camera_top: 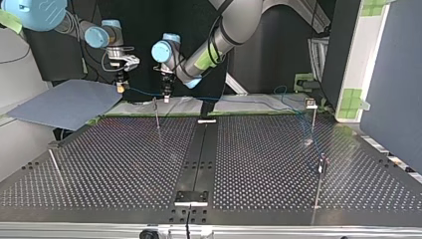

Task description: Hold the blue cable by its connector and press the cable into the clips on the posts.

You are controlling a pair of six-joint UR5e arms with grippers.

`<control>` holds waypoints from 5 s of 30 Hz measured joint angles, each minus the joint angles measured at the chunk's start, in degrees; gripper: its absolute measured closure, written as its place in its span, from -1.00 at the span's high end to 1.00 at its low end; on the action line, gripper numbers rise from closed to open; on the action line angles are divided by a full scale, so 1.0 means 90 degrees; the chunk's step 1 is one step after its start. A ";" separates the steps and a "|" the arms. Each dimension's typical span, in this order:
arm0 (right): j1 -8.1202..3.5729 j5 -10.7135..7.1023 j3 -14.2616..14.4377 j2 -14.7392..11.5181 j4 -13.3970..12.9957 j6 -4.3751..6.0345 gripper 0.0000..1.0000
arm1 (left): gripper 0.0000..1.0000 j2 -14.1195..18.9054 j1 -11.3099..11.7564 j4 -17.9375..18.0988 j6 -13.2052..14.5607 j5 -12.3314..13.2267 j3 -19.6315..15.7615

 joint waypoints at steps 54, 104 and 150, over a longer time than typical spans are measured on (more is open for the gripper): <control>-0.0120 0.0028 -0.0653 0.0405 0.0548 -0.0423 -1.00 | -0.99 -0.0475 0.0312 0.0023 0.0021 0.0817 0.0320; -0.0013 0.0462 -0.1434 0.0725 0.0942 -0.0528 -1.00 | -0.99 -0.0692 0.0753 -0.0054 -0.0373 0.1431 0.0657; -0.0120 0.1029 -0.2521 0.0739 0.1604 -0.0150 -1.00 | -0.99 -0.0696 0.1130 -0.0528 -0.0409 0.1555 0.1208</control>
